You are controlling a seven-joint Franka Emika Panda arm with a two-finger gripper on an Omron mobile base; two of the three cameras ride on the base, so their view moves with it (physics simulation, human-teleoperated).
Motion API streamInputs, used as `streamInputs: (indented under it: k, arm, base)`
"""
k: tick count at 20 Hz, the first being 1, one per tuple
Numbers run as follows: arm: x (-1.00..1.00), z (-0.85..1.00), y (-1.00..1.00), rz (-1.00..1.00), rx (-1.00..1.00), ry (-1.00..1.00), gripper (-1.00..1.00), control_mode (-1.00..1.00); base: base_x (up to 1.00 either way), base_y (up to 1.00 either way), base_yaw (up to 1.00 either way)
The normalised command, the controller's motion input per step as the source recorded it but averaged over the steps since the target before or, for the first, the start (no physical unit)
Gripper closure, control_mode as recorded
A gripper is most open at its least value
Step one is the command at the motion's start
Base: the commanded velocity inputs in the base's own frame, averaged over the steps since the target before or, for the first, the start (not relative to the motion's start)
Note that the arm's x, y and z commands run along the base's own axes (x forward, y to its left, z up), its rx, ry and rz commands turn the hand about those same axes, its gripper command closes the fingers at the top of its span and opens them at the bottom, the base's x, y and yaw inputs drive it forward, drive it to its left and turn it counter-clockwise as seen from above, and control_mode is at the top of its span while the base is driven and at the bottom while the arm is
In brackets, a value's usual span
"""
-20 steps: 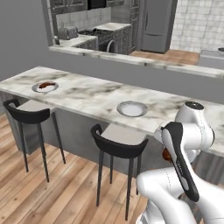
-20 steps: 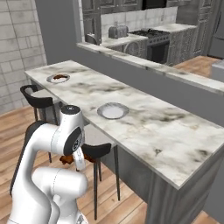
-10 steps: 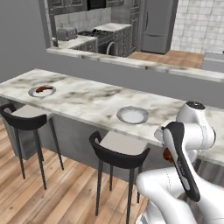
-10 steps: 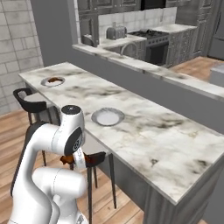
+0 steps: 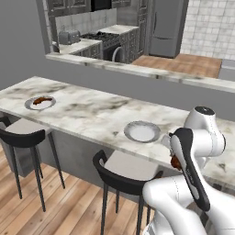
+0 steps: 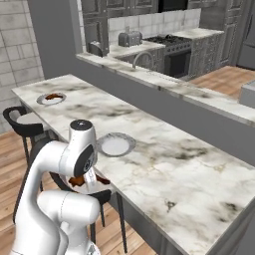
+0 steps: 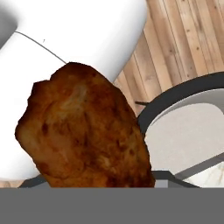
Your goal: Take the chicken drumsticks from the pan and place one on each plate on the dining counter.
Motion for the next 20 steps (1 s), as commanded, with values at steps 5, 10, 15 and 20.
streamInputs:
  k: [5,10,15,20]
  arm:
    - [0.58,0.03,0.00,0.00,0.00,-0.03,1.00,-1.00]
    - [0.87,0.13,0.00,0.00,0.00,0.00,1.00,-1.00]
    - [1.00,0.00,0.00,0.00,0.00,0.00,1.00,-1.00]
    - [0.98,0.00,0.00,0.00,0.00,0.00,1.00,-1.00]
  base:
    - [0.00,0.00,0.00]
    - [0.00,0.00,0.00]
    - [0.00,0.00,0.00]
    - [0.00,0.00,0.00]
